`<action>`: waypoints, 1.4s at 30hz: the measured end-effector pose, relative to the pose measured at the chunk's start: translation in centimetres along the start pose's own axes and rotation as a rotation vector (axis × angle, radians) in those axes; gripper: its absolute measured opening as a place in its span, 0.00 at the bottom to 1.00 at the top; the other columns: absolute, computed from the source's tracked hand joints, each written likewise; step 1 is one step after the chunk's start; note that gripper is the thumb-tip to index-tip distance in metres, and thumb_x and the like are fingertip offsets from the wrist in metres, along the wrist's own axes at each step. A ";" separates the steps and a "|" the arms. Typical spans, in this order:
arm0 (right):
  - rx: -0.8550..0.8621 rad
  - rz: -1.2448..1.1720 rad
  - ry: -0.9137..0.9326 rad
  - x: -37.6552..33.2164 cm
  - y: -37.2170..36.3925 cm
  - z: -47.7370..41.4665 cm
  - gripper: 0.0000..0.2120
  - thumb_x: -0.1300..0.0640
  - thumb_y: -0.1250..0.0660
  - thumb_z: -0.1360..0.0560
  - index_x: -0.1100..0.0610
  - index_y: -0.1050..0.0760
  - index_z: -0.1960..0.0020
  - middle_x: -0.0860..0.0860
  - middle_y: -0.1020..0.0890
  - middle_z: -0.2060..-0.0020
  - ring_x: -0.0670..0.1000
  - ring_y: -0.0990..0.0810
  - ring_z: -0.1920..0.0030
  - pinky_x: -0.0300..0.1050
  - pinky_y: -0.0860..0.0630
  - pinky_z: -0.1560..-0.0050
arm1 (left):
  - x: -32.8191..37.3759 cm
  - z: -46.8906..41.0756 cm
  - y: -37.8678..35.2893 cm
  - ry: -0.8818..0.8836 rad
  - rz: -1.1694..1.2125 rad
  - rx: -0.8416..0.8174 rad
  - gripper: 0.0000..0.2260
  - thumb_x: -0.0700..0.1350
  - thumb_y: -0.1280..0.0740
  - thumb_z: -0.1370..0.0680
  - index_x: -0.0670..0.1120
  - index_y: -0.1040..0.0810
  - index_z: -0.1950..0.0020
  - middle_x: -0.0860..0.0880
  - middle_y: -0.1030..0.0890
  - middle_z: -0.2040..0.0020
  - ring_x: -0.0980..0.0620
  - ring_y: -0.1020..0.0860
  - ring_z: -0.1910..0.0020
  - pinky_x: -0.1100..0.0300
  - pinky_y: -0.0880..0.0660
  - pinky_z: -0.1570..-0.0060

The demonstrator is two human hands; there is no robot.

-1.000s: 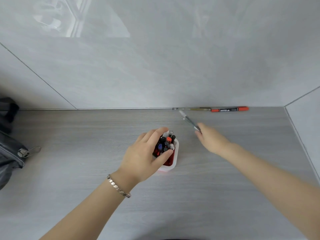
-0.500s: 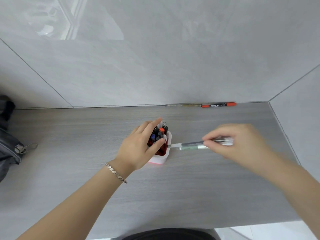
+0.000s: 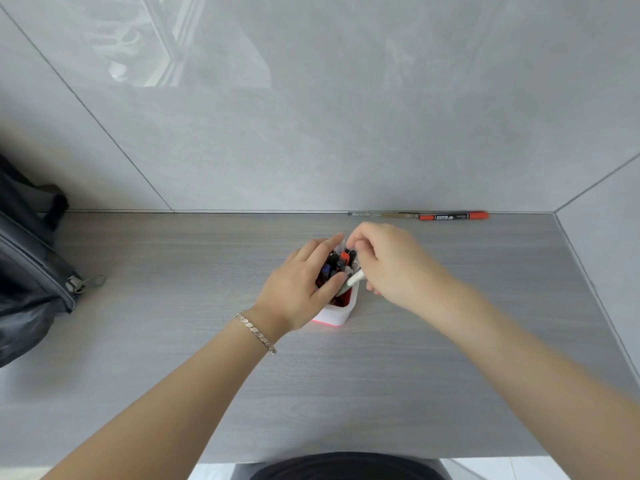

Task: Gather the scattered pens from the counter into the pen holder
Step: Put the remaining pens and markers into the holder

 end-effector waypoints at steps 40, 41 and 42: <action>0.044 0.636 -0.372 27.0 5.5 -9.1 0.19 0.68 0.40 0.27 0.63 0.32 0.36 0.61 0.28 0.36 0.62 0.32 0.35 0.54 0.34 0.35 | 0.3 -0.2 -0.1 0.058 -0.068 0.050 0.24 0.59 0.49 0.28 0.57 0.39 0.32 0.57 0.30 0.40 0.56 0.31 0.41 0.63 0.32 0.54; 0.035 0.667 -0.368 27.2 5.4 -9.0 0.18 0.68 0.40 0.27 0.63 0.32 0.37 0.61 0.28 0.37 0.62 0.31 0.35 0.54 0.34 0.36 | 0.3 -0.2 -0.1 0.054 -0.073 0.049 0.23 0.58 0.49 0.28 0.57 0.39 0.32 0.57 0.29 0.40 0.56 0.31 0.42 0.63 0.32 0.55; 0.030 0.689 -0.367 27.4 5.2 -8.9 0.16 0.68 0.41 0.26 0.64 0.31 0.39 0.61 0.27 0.38 0.61 0.31 0.36 0.53 0.33 0.37 | 0.4 -0.2 -0.1 0.050 -0.078 0.050 0.23 0.58 0.49 0.28 0.58 0.39 0.33 0.57 0.29 0.40 0.56 0.31 0.42 0.63 0.32 0.55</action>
Point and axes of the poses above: each hand's wrist, its own z-axis away from the middle knuckle, its own y-axis out of the back of the hand, x = y × z, the point moved 10 cm from there along -z, towards the middle knuckle
